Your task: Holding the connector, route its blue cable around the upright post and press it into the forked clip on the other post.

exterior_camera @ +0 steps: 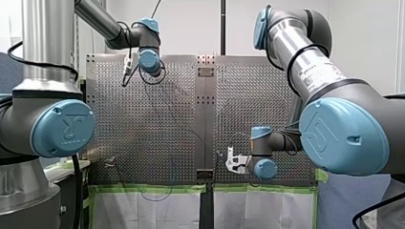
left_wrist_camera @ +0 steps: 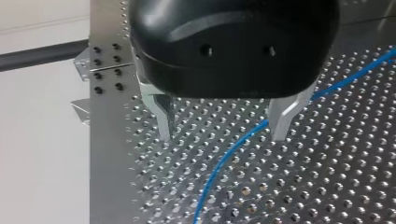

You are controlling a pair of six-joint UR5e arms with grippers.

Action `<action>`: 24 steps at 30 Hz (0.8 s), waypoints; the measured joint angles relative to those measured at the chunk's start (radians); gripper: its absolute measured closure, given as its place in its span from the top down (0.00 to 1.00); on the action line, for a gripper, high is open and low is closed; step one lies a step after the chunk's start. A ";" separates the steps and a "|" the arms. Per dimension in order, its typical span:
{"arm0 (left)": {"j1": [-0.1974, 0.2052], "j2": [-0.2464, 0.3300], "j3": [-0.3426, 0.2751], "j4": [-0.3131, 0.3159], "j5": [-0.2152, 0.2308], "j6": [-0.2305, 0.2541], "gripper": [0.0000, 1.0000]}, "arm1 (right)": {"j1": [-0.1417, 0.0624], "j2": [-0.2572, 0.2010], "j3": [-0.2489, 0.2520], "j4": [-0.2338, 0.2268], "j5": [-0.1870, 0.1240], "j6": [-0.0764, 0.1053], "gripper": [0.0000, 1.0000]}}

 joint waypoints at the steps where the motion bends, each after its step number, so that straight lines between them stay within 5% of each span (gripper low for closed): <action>1: -0.001 -0.004 0.000 0.001 -0.001 0.002 1.00 | 0.001 0.000 0.000 0.000 0.000 0.000 0.00; 24: -0.005 -0.066 0.002 0.013 -0.026 0.048 1.00 | 0.007 0.000 0.000 -0.009 0.000 0.001 0.00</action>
